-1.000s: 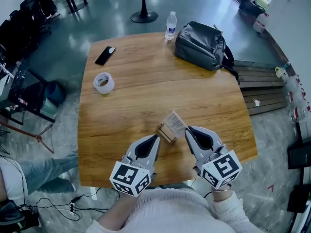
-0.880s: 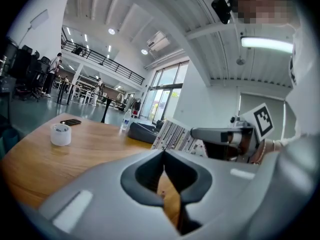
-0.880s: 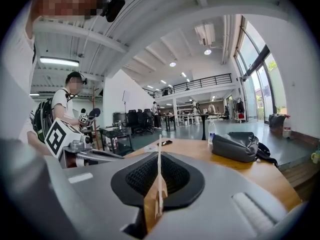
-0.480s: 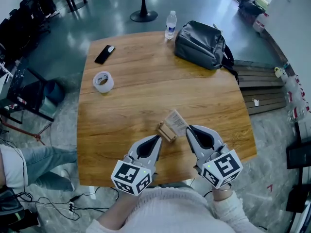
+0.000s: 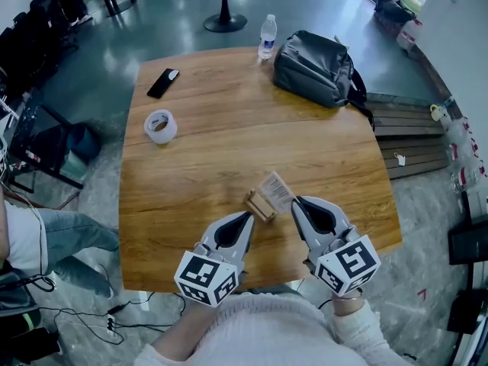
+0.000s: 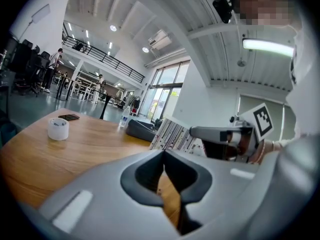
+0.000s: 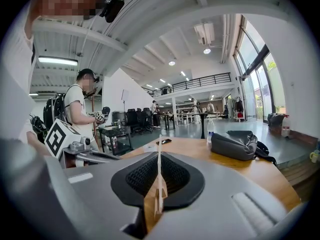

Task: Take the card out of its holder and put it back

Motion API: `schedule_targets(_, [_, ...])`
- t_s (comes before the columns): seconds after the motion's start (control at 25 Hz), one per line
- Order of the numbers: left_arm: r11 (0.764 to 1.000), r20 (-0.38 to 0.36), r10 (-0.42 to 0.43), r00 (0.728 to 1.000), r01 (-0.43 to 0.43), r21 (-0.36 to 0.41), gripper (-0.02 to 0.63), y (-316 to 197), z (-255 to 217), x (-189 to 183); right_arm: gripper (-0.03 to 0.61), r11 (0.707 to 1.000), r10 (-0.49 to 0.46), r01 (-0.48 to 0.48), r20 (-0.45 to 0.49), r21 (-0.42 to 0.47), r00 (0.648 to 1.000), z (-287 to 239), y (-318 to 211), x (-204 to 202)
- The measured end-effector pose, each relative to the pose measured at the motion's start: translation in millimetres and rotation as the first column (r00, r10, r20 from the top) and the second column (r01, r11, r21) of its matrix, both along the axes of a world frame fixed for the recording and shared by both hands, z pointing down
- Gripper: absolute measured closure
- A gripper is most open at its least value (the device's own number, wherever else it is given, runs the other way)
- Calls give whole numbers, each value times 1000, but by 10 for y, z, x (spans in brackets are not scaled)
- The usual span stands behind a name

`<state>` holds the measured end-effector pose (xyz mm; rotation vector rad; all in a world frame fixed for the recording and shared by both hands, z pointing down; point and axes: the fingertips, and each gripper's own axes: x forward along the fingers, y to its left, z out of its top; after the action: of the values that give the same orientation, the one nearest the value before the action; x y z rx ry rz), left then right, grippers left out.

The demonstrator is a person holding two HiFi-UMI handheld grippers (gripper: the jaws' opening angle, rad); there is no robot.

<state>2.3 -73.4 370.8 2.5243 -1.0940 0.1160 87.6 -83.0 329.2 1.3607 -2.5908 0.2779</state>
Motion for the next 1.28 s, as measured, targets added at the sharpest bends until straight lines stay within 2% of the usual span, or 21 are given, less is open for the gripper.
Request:
schedule_targets(0.44, [1000,-2,-9,1000,8,-14,606,-5,36,-22,566,1000,-12,12,0,-17,1000,51,-14,-31])
schedule_targets(0.96, [997,5,-19,1000,20,-68,604,-13,240,-72,565,996,-49,49,-1,-80,999,332,-124,-104])
schedule_targets(1.28, [992,-15,-31,999,29,-120,604,-11,393,-89,566,992,-76,72,-31,-103,997,438,-214,-158])
